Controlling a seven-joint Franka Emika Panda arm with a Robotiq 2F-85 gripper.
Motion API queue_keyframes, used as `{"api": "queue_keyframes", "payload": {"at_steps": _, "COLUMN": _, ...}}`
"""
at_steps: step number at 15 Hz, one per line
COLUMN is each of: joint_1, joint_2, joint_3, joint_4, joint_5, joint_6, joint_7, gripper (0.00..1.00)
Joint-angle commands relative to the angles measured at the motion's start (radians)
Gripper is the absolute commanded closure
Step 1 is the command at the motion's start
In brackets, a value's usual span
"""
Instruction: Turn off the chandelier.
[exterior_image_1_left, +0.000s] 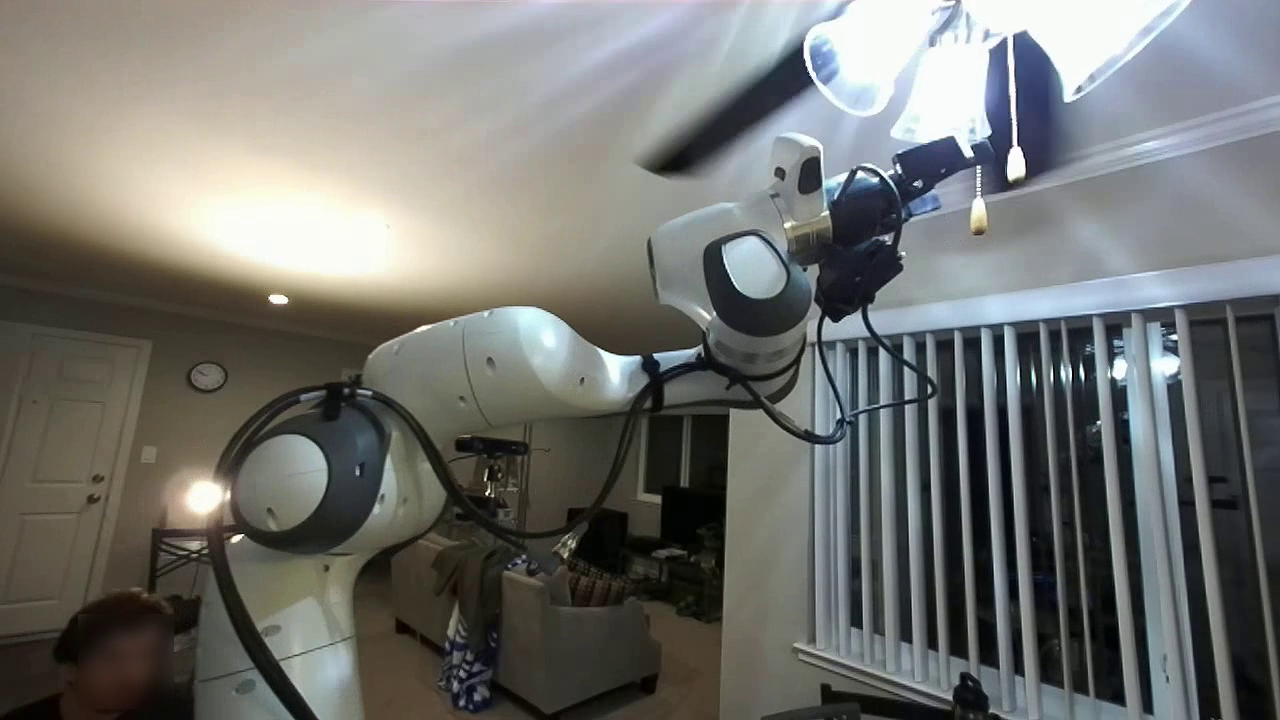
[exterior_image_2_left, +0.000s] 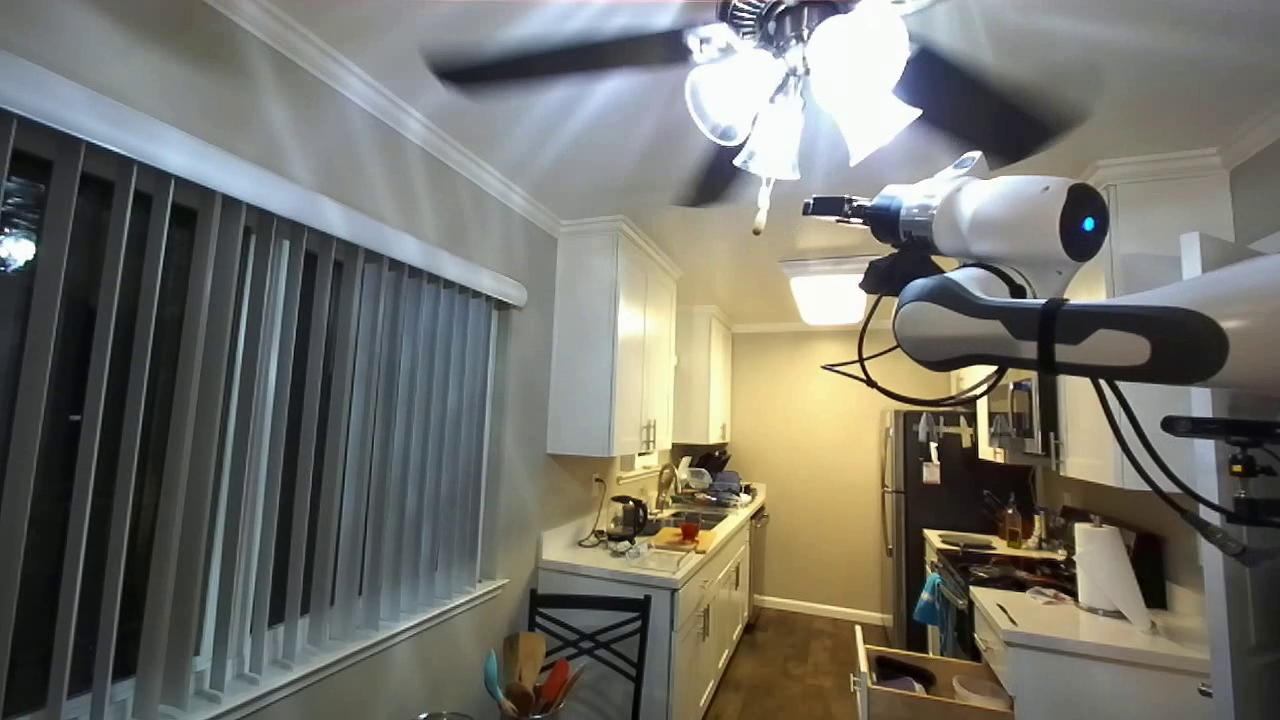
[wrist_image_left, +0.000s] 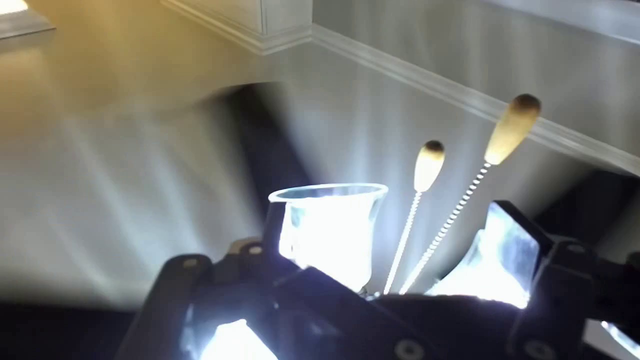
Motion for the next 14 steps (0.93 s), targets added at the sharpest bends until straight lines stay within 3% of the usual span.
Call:
{"api": "queue_keyframes", "payload": {"at_steps": 1, "joint_1": -0.176, "joint_2": -0.016, "joint_3": 0.119, "joint_4": 0.015, "joint_5": -0.02, "joint_6": -0.04, "joint_7": 0.045, "gripper": 0.0}}
{"api": "queue_keyframes", "payload": {"at_steps": 3, "joint_1": -0.219, "joint_2": -0.037, "joint_3": 0.153, "joint_4": -0.007, "joint_5": -0.027, "joint_6": -0.112, "joint_7": 0.034, "gripper": 0.0}}
{"api": "queue_keyframes", "payload": {"at_steps": 6, "joint_1": -0.171, "joint_2": -0.028, "joint_3": 0.157, "joint_4": 0.01, "joint_5": 0.005, "joint_6": -0.217, "joint_7": 0.024, "gripper": 0.0}}
{"api": "queue_keyframes", "payload": {"at_steps": 14, "joint_1": -0.179, "joint_2": -0.014, "joint_3": 0.198, "joint_4": 0.058, "joint_5": 0.004, "joint_6": -0.279, "joint_7": 0.032, "gripper": 0.0}}
